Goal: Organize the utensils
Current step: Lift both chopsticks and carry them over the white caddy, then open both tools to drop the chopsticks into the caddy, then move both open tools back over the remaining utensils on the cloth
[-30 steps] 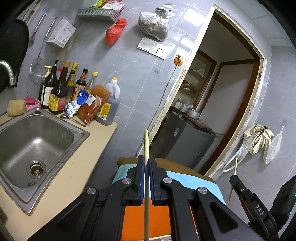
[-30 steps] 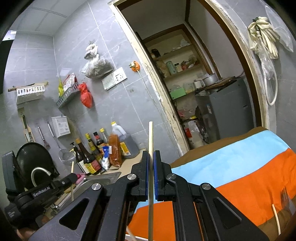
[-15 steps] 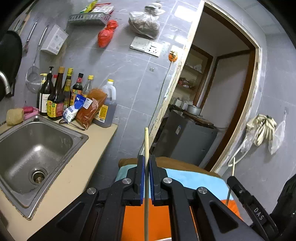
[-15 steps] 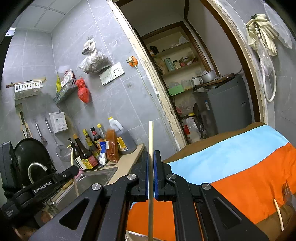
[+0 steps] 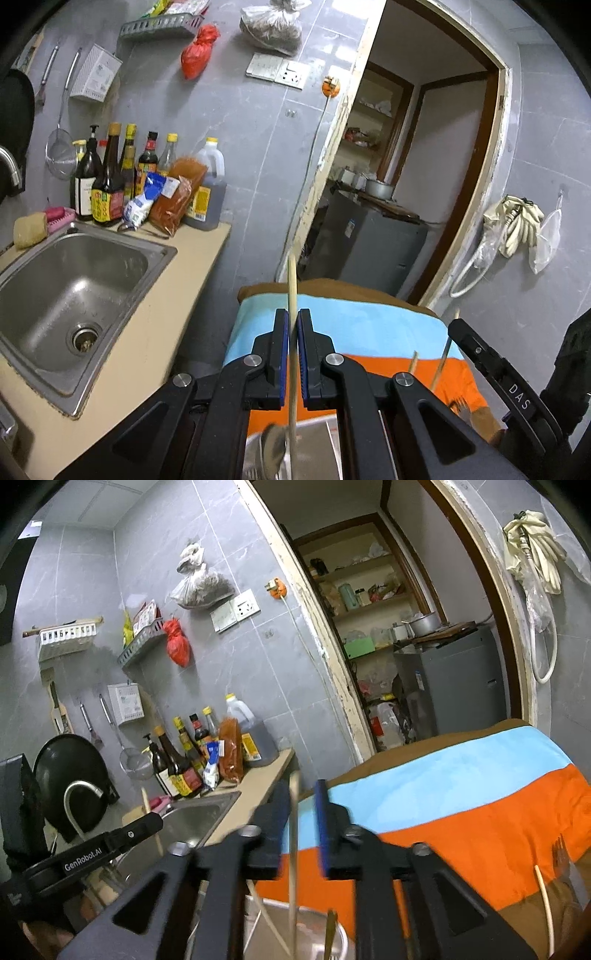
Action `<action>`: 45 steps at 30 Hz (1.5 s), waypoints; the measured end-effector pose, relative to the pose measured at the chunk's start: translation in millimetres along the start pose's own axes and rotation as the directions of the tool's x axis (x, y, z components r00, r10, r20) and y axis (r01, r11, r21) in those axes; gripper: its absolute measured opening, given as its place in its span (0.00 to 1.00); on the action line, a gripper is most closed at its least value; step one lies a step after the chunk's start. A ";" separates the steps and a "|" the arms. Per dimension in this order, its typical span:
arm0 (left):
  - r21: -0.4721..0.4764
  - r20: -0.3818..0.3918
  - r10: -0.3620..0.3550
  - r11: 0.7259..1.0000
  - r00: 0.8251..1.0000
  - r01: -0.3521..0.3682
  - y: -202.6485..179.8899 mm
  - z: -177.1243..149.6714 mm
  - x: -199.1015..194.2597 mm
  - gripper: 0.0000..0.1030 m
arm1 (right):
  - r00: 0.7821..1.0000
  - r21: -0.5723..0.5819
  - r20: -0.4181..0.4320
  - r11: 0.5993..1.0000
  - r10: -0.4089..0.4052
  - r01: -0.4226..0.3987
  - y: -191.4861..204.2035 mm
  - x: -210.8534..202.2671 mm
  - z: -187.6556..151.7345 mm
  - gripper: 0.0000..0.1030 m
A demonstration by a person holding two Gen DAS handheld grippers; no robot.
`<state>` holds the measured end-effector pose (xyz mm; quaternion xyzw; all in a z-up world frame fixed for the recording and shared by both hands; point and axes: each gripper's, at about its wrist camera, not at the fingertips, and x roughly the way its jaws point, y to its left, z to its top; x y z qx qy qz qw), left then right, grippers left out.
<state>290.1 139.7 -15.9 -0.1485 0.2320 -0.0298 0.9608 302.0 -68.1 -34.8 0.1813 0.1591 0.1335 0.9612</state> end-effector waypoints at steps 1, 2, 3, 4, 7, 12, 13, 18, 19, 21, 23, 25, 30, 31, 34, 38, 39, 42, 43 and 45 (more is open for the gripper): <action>-0.004 -0.009 -0.008 1.000 1.000 0.008 0.3 -0.2 -1.0 0.06 | 1.000 0.005 -0.001 1.000 0.005 -0.005 -0.3 -4.6 1.1 0.32; -0.007 -0.018 -0.016 1.000 1.000 0.015 0.6 -0.2 -2.3 0.06 | 1.000 0.007 -0.002 1.000 0.007 -0.007 -0.5 -7.9 2.2 0.32; -0.010 -0.025 -0.021 1.000 0.999 0.021 0.7 -0.3 -4.0 0.06 | 1.000 0.004 -0.001 1.000 0.006 -0.006 -0.2 -13.1 4.1 0.32; -0.012 -0.030 -0.023 1.000 0.999 0.023 0.4 -0.1 -6.1 0.06 | 1.000 0.000 0.002 1.000 0.003 -0.003 0.0 -17.6 6.3 0.32; -0.016 -0.044 -0.031 0.999 0.999 0.030 -2.9 1.4 -12.1 0.10 | 1.000 -0.004 0.011 1.000 -0.005 0.005 -2.1 -31.3 13.7 0.44; -0.008 -0.017 -0.063 0.998 0.998 0.063 -19.8 4.4 -26.7 0.50 | 0.999 -0.035 0.020 0.999 -0.028 0.028 -9.5 -57.4 28.6 0.60; -0.013 -0.004 -0.071 0.997 0.997 0.071 -23.2 5.0 -29.5 0.58 | 0.999 -0.039 0.023 0.999 -0.033 0.034 -13.1 -64.2 31.9 0.66; 0.050 0.014 -0.084 0.995 0.996 0.083 -54.2 3.9 -36.9 0.64 | 0.997 -0.064 0.037 0.995 -0.073 0.075 -29.5 -90.0 46.2 0.80; 0.063 0.018 -0.086 0.994 0.996 0.085 -59.3 3.2 -38.2 0.69 | 0.996 -0.070 0.041 0.994 -0.082 0.084 -33.5 -95.2 49.2 0.83; 0.085 0.034 -0.091 0.993 0.995 0.088 -72.4 0.9 -43.1 0.77 | 0.994 -0.085 0.047 0.991 -0.100 0.104 -41.6 -104.9 55.9 0.89; 0.107 0.048 -0.101 0.990 0.994 0.095 -87.1 -1.6 -47.6 0.82 | 0.991 -0.113 0.055 0.985 -0.123 0.129 -50.4 -115.2 62.3 0.92; 0.129 0.056 -0.100 0.987 0.993 0.092 -100.1 -4.0 -50.4 0.88 | 0.988 -0.133 0.055 0.980 -0.145 0.151 -58.6 -123.5 68.3 0.94; 0.177 0.096 -0.068 0.983 0.993 0.050 -130.4 -14.7 -58.0 0.99 | 0.981 -0.166 0.062 0.967 -0.185 0.192 -78.0 -139.6 79.8 0.98; 0.187 0.094 -0.063 0.981 0.994 0.044 -136.8 -17.3 -58.0 0.99 | 0.979 -0.172 0.061 0.964 -0.193 0.201 -84.4 -143.2 81.4 0.98; 0.211 0.084 -0.046 0.977 0.995 0.027 -153.1 -25.8 -56.2 0.99 | 0.977 -0.178 0.056 0.961 -0.207 0.214 -99.6 -151.0 83.9 0.98; 0.227 0.074 -0.043 0.974 0.996 0.025 -172.4 -36.9 -53.6 0.99 | 0.972 -0.183 0.039 0.955 -0.232 0.235 -123.1 -159.7 83.3 0.98; 0.228 0.069 -0.044 0.973 0.997 0.027 -177.4 -40.1 -52.8 0.99 | 0.971 -0.182 0.035 0.954 -0.235 0.238 -127.8 -160.3 83.4 0.98; 0.234 0.055 -0.046 0.972 0.997 0.032 -192.2 -49.9 -48.7 0.99 | 0.968 -0.180 0.018 0.952 -0.250 0.249 -148.5 -165.0 82.4 0.98; 0.235 0.051 -0.046 0.971 0.998 0.033 -196.1 -52.4 -47.0 0.99 | 0.967 -0.180 0.011 0.951 -0.255 0.253 -156.2 -166.4 81.9 0.98; 0.240 0.041 -0.047 0.970 0.998 0.036 -207.0 -59.9 -42.8 0.99 | 0.965 -0.180 -0.003 0.950 -0.262 0.257 -170.6 -167.3 81.4 0.98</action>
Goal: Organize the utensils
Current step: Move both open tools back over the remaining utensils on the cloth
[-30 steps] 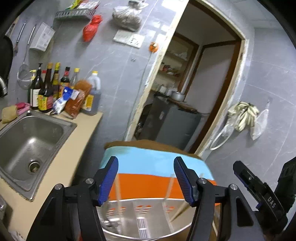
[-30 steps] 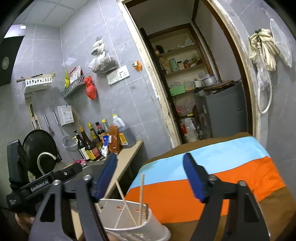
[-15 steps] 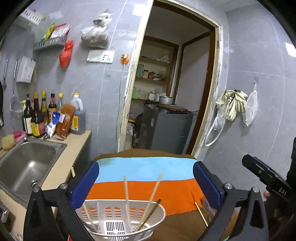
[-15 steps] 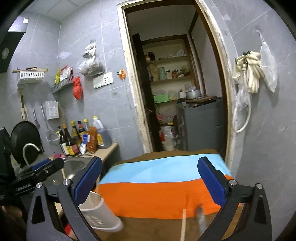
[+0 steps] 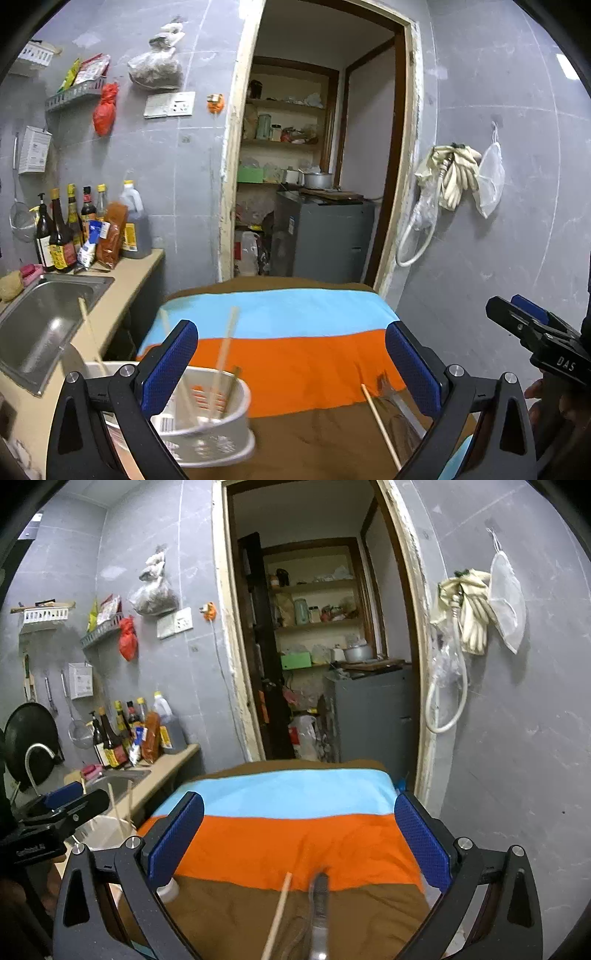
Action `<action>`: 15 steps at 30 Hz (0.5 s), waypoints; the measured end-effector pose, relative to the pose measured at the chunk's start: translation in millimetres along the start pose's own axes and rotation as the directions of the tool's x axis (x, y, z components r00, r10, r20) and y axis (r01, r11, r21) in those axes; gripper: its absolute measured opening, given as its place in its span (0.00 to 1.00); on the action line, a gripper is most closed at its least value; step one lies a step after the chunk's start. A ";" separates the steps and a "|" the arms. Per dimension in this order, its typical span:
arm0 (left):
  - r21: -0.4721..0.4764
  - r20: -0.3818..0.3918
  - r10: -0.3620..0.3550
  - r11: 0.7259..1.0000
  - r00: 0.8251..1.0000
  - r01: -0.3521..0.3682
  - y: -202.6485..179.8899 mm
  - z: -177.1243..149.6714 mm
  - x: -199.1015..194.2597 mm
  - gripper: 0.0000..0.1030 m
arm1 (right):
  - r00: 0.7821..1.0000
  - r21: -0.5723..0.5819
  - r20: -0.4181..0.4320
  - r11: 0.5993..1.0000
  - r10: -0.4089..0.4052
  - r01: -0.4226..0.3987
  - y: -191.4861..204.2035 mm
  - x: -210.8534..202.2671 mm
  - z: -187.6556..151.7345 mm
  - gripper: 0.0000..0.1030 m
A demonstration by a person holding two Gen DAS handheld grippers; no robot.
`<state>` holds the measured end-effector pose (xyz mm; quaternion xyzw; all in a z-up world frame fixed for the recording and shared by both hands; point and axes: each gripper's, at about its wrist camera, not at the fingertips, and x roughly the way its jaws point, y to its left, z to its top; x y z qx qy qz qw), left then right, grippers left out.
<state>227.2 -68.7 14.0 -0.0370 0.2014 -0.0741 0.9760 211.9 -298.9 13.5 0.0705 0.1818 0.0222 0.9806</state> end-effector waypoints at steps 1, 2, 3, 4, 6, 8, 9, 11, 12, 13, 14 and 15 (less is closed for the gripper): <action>0.002 -0.004 0.000 1.000 1.000 0.000 -3.9 -1.8 2.0 0.99 | 1.000 0.000 -0.006 1.000 -0.003 0.003 -6.3 1.7 -1.4 0.98; 0.003 -0.011 -0.002 1.000 1.000 0.002 -9.3 -4.6 4.9 0.99 | 1.000 0.000 -0.011 1.000 -0.005 0.005 -11.5 3.4 -3.3 0.98; 0.003 -0.019 -0.004 1.000 1.000 0.004 -14.4 -7.6 8.3 0.99 | 1.000 0.001 -0.020 1.000 -0.007 0.008 -18.3 5.7 -5.6 0.98; 0.002 -0.025 -0.004 1.000 1.000 0.004 -18.0 -9.8 10.5 0.99 | 1.000 0.003 -0.026 1.000 -0.009 0.009 -24.1 7.9 -7.6 0.98; -0.004 -0.046 -0.006 1.000 0.999 0.006 -25.9 -16.1 17.9 0.99 | 0.999 0.003 -0.040 1.000 -0.013 0.013 -34.7 12.7 -12.4 0.98; -0.008 -0.071 -0.006 1.000 0.997 0.006 -32.1 -23.0 25.1 0.99 | 0.998 0.003 -0.064 1.000 -0.016 0.016 -43.1 20.0 -16.1 0.98; -0.011 -0.091 -0.009 1.000 0.996 0.008 -34.7 -26.7 30.0 0.99 | 0.997 0.006 -0.074 1.000 -0.012 0.013 -47.3 23.2 -18.4 0.98; -0.021 -0.123 -0.016 1.000 0.992 0.014 -38.0 -32.6 38.8 0.99 | 0.996 0.009 -0.093 1.000 -0.005 0.005 -54.4 29.9 -24.0 0.98; -0.026 -0.137 -0.020 1.000 0.990 0.016 -39.2 -34.8 43.2 0.99 | 0.994 0.009 -0.106 1.000 -0.003 0.004 -58.2 34.3 -27.0 0.98; -0.034 -0.158 -0.026 0.999 0.987 0.021 -40.8 -38.8 49.1 0.99 | 0.993 0.010 -0.117 1.000 -0.001 0.003 -61.1 38.0 -29.5 0.98; -0.040 -0.174 -0.031 0.999 0.984 0.024 -41.6 -41.3 53.9 0.99 | 0.992 0.013 -0.128 1.000 0.004 -0.002 -64.8 42.2 -32.3 0.98; -0.048 -0.200 -0.035 0.999 0.979 0.026 -42.5 -44.9 60.8 0.99 | 0.989 0.017 -0.147 1.000 0.012 -0.010 -69.3 48.9 -36.6 0.98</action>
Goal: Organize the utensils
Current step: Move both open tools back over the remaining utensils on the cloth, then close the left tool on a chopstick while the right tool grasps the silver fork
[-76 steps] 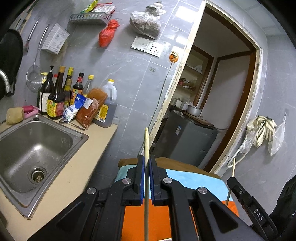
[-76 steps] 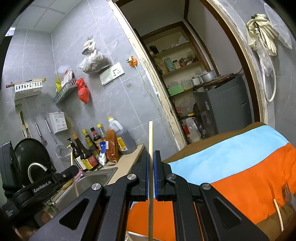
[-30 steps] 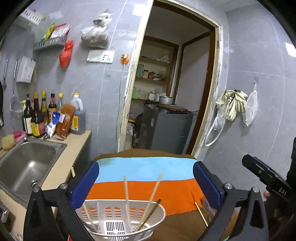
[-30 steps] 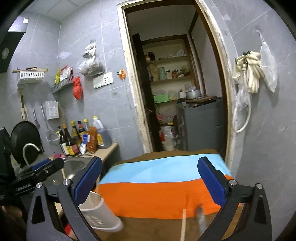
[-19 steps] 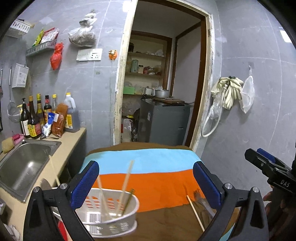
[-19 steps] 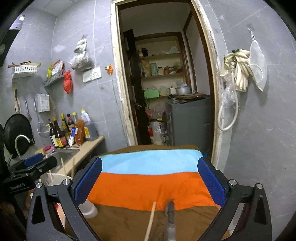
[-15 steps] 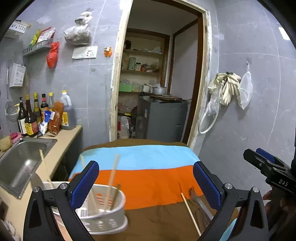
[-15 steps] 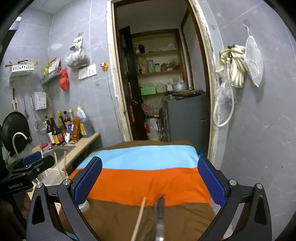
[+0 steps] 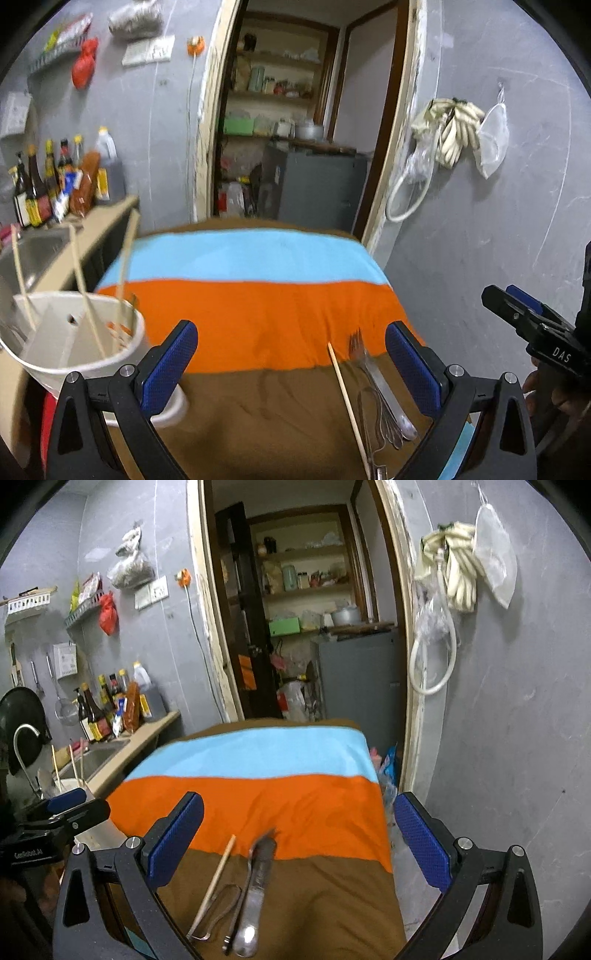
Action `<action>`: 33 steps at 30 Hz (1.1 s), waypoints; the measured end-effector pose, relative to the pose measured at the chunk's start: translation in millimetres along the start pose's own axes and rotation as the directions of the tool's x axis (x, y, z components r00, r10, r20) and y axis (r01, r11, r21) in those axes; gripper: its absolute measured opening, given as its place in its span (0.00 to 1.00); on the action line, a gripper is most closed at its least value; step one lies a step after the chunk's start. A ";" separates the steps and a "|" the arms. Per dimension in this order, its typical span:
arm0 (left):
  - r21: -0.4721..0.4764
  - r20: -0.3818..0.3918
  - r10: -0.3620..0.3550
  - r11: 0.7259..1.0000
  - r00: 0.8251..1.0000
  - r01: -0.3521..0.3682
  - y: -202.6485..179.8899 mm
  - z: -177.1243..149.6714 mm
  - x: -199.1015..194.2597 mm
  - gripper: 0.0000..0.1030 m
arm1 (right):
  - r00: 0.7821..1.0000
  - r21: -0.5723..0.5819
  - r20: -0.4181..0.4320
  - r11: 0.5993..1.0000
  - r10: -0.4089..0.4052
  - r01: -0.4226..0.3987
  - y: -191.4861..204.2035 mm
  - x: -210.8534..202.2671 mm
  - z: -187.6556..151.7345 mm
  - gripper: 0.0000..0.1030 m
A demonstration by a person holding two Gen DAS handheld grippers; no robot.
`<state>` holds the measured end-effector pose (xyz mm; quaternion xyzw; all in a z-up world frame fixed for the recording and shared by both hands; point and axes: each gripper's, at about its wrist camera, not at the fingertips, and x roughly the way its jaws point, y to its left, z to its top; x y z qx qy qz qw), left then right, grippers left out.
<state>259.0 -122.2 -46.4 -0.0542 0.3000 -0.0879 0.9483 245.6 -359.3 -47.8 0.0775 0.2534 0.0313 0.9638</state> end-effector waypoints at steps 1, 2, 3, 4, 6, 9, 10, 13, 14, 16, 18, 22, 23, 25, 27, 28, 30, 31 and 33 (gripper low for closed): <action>-0.003 -0.019 -0.003 1.000 1.000 0.003 0.3 -2.3 6.0 0.99 | 1.000 0.001 -0.018 1.000 0.005 -0.005 -3.7 6.1 -3.1 0.98; -0.006 -0.038 -0.006 1.000 0.999 0.006 -0.3 -4.3 12.3 0.99 | 0.999 0.001 -0.034 1.000 0.010 -0.010 -6.3 11.1 -7.1 0.98; -0.009 -0.058 -0.008 1.000 0.998 0.007 -1.1 -6.4 18.6 0.99 | 0.998 0.003 -0.057 1.000 0.018 -0.018 -10.2 17.9 -11.5 0.98; -0.011 -0.073 -0.009 1.000 0.997 0.008 -1.4 -8.3 24.2 0.99 | 0.997 0.005 -0.075 1.000 0.025 -0.025 -13.5 23.7 -16.0 0.98; -0.020 -0.114 -0.016 1.000 0.993 0.014 -2.2 -12.6 38.6 0.99 | 0.993 0.011 -0.110 0.999 0.042 -0.041 -19.6 34.6 -24.6 0.98; -0.032 -0.164 -0.034 0.999 0.986 0.029 -3.0 -16.4 57.1 0.99 | 0.985 0.039 -0.156 0.997 0.069 -0.064 -29.9 48.8 -36.2 0.98; -0.037 -0.177 -0.041 0.999 0.983 0.035 -3.4 -17.9 61.8 0.99 | 0.983 0.048 -0.168 0.996 0.077 -0.069 -32.8 53.1 -38.8 0.96; -0.047 -0.215 -0.064 0.997 0.975 0.055 -6.3 -23.2 77.4 0.95 | 0.973 0.071 -0.203 0.993 0.106 -0.093 -38.5 67.0 -46.3 0.86; -0.048 -0.230 -0.072 0.997 0.971 0.062 -7.5 -25.4 82.9 0.89 | 0.971 0.077 -0.210 0.992 0.114 -0.100 -40.3 70.5 -48.3 0.80; -0.049 -0.268 -0.089 0.996 0.959 0.078 -10.9 -29.8 94.1 0.82 | 0.964 0.088 -0.231 0.990 0.131 -0.113 -41.9 80.8 -52.1 0.72; -0.051 -0.299 -0.100 0.995 0.949 0.089 -13.7 -33.4 103.1 0.75 | 0.956 0.094 -0.250 0.987 0.150 -0.130 -40.3 92.4 -56.0 0.64; -0.059 -0.359 -0.126 0.992 0.925 0.113 -17.8 -40.6 119.6 0.53 | 0.944 0.098 -0.273 0.982 0.182 -0.161 -33.5 111.7 -60.8 0.48; -0.060 -0.372 -0.131 0.991 0.919 0.117 -18.7 -42.6 123.2 0.47 | 0.939 0.101 -0.280 0.979 0.198 -0.176 -29.7 118.6 -62.2 0.44; -0.062 -0.395 -0.140 0.990 0.908 0.125 -20.2 -46.1 128.2 0.39 | 0.933 0.104 -0.287 0.975 0.218 -0.196 -26.7 125.6 -62.5 0.39; -0.060 -0.408 -0.151 0.988 0.900 0.139 -22.1 -48.3 131.4 0.35 | 0.920 0.121 -0.298 0.966 0.255 -0.229 -20.6 136.1 -63.4 0.34; -0.059 -0.408 -0.154 0.988 0.900 0.142 -23.8 -48.1 132.8 0.34 | 0.914 0.131 -0.303 0.962 0.270 -0.241 -18.5 139.7 -63.6 0.32; -0.067 -0.410 -0.166 0.986 0.897 0.153 -24.0 -47.0 133.7 0.30 | 0.902 0.144 -0.314 0.954 0.296 -0.263 -15.1 145.7 -63.8 0.31; -0.071 -0.411 -0.170 0.985 0.895 0.154 -23.5 -47.1 134.5 0.28 | 0.896 0.150 -0.321 0.951 0.307 -0.272 -12.9 150.0 -63.3 0.31; -0.080 -0.414 -0.175 0.985 0.894 0.155 -22.7 -48.6 136.5 0.23 | 0.883 0.161 -0.339 0.945 0.325 -0.286 -8.9 158.3 -63.0 0.31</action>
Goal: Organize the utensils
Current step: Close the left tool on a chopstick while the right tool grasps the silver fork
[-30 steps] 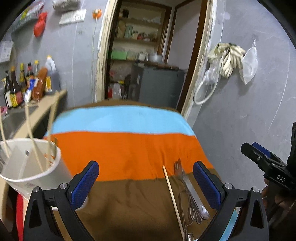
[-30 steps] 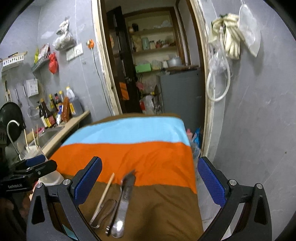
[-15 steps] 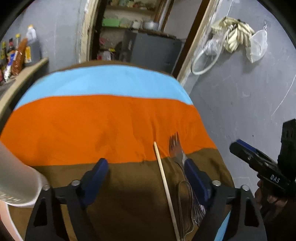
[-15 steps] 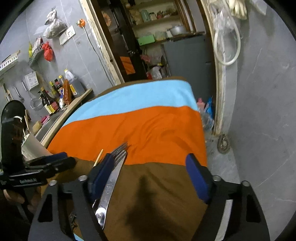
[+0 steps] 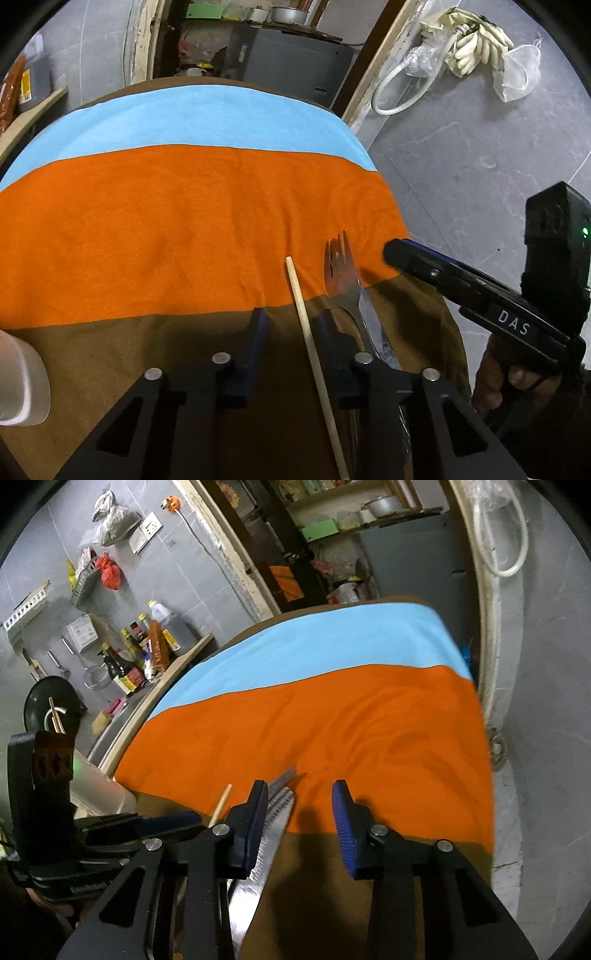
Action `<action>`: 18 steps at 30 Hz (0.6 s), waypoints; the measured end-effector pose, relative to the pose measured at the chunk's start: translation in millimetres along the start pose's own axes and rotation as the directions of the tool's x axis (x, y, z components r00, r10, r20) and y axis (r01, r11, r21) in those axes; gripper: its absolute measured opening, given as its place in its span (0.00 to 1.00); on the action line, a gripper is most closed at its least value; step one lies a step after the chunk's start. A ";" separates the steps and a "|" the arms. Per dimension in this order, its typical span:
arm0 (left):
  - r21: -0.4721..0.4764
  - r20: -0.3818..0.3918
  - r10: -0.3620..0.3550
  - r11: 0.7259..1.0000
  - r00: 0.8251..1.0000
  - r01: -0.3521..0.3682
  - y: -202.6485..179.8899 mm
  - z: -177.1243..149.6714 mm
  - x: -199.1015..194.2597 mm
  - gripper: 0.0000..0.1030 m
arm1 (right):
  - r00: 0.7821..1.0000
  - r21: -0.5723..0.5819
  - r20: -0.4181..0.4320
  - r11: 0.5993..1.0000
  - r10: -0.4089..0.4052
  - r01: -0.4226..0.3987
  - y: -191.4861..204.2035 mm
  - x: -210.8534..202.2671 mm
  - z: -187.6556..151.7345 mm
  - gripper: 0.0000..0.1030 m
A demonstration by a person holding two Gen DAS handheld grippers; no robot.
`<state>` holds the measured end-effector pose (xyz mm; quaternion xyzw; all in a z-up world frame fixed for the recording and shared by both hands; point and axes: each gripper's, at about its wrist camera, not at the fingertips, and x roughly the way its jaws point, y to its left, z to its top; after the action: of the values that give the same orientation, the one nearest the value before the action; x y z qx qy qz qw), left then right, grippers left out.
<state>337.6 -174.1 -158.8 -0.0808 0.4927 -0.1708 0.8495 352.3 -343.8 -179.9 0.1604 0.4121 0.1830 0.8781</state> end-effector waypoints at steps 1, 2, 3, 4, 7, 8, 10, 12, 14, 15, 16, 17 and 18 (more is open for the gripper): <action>-0.004 -0.002 -0.001 1.000 1.000 0.001 0.7 0.2 1.5 0.20 | 1.000 0.003 -0.012 1.000 0.007 -0.007 1.1 4.3 1.6 0.31; -0.008 -0.005 -0.007 1.000 1.000 0.007 0.9 0.3 2.2 0.17 | 1.000 0.005 -0.019 1.000 0.011 -0.011 0.3 6.9 2.4 0.31; -0.010 -0.009 -0.014 1.000 1.000 0.014 0.3 0.2 2.1 0.16 | 0.999 0.007 -0.033 1.000 0.019 -0.019 1.8 11.9 4.0 0.31; -0.010 -0.012 -0.017 1.000 1.000 0.017 0.6 1.7 3.3 0.15 | 0.999 0.010 -0.048 1.000 0.026 -0.025 2.7 16.3 5.1 0.29; 0.004 -0.030 -0.030 1.000 0.999 0.030 -3.9 2.9 4.3 0.13 | 0.996 0.028 -0.076 0.999 0.043 -0.041 4.1 24.2 6.8 0.25; 0.010 -0.038 -0.032 0.999 0.999 0.032 -5.6 2.2 5.1 0.13 | 0.995 0.036 -0.084 0.998 0.048 -0.046 4.1 25.7 7.0 0.25; 0.019 -0.053 -0.029 0.999 0.998 0.030 -7.3 2.4 7.4 0.13 | 0.992 0.052 -0.110 0.997 0.054 -0.048 5.5 31.4 7.3 0.25; 0.018 -0.064 -0.028 0.999 0.998 0.029 -7.6 3.1 9.3 0.13 | 0.990 0.069 -0.129 0.996 0.065 -0.056 8.0 34.9 6.4 0.25; 0.014 -0.070 -0.031 0.999 0.997 0.033 -5.7 4.5 10.3 0.13 | 0.987 0.071 -0.146 0.996 0.060 -0.050 11.9 38.1 4.6 0.25; 0.013 -0.072 -0.031 0.999 0.997 0.032 -5.5 4.7 10.6 0.13 | 0.986 0.073 -0.158 0.996 0.053 -0.042 13.8 40.6 3.7 0.25; 0.013 -0.073 -0.024 1.000 0.997 0.025 -4.6 5.4 11.1 0.09 | 0.985 0.076 -0.165 0.996 0.052 -0.040 15.2 42.4 3.3 0.22; 0.009 -0.075 -0.022 1.000 0.997 0.022 -3.5 5.7 11.2 0.08 | 0.983 0.086 -0.173 0.996 0.054 -0.039 17.2 43.9 3.1 0.21; -0.001 -0.076 -0.029 1.000 0.997 0.029 -1.7 5.8 10.7 0.08 | 0.982 0.093 -0.181 0.995 0.051 -0.034 19.0 45.5 3.4 0.20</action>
<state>347.2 -179.8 -164.0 -0.0814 0.5235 -0.1860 0.8275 378.4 -306.9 -199.9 0.1910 0.4954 0.1970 0.8242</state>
